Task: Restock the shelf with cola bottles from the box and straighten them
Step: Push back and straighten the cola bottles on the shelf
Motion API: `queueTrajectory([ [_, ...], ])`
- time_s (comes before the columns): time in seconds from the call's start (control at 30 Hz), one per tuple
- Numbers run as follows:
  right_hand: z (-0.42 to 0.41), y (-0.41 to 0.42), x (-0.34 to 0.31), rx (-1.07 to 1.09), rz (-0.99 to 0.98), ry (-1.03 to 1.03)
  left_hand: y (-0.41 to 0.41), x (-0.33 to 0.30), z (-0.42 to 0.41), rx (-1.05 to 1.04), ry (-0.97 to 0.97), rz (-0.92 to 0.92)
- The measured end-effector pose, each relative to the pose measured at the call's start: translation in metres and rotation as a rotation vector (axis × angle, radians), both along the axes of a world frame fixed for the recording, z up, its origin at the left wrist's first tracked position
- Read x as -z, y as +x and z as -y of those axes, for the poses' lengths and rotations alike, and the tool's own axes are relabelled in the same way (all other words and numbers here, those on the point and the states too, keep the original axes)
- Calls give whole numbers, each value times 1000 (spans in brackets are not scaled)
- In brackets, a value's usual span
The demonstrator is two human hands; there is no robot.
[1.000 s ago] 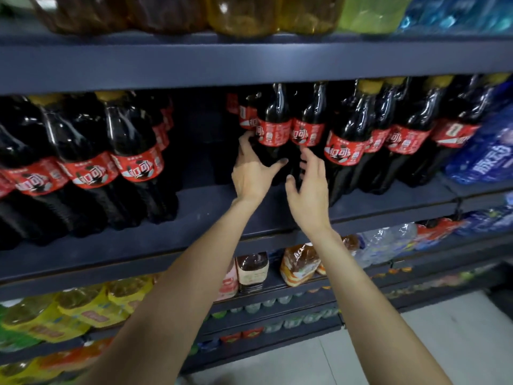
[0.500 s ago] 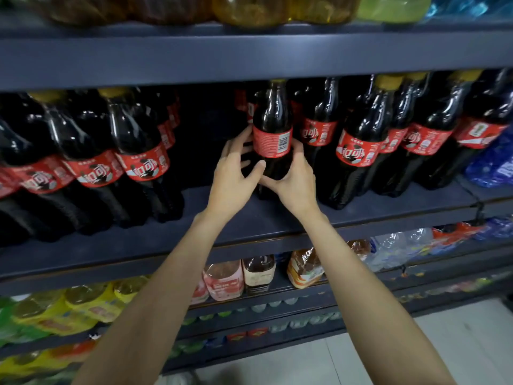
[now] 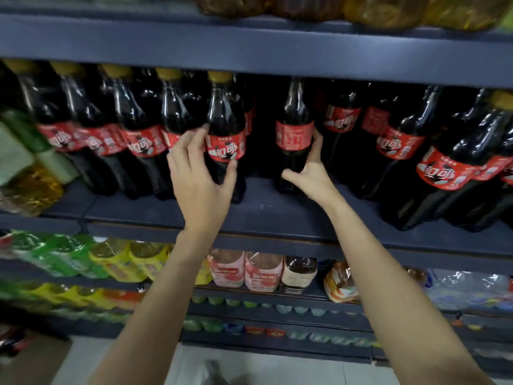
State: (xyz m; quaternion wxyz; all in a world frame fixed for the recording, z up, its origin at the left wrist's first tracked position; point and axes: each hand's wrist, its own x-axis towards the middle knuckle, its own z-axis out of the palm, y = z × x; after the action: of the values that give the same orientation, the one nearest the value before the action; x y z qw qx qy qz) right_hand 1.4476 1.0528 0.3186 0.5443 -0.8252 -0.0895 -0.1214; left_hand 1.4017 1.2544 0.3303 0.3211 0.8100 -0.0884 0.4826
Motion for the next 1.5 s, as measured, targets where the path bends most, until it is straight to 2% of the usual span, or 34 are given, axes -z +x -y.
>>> queueTrajectory([
  [0.13, -14, -6, 8, 274, 71, 47, 6, 3, 4, 8, -11, -51],
  [0.27, -23, -8, 3, 568, 173, -129, 7, 6, 5, 19, -17, -57],
  [0.43, -23, 3, -4, 338, 192, 44, 6, 13, 1, 65, 11, -76],
  [0.63, -32, 29, -5, 265, 196, 82, 5, 17, 6, 65, -9, -66],
  [0.8, -27, 35, -1, 457, 146, -124, 3, 27, 15, 20, -64, -82],
  [1.1, -36, 98, -18, 357, 133, -151, 0, 41, 30, -96, -135, -160],
  [1.33, -45, 123, -17, 426, 125, -267, 1, 43, 22, -57, -96, -133],
  [1.5, -43, 114, -13, 316, 80, -174, -1, 46, 24, -82, -81, -90],
])
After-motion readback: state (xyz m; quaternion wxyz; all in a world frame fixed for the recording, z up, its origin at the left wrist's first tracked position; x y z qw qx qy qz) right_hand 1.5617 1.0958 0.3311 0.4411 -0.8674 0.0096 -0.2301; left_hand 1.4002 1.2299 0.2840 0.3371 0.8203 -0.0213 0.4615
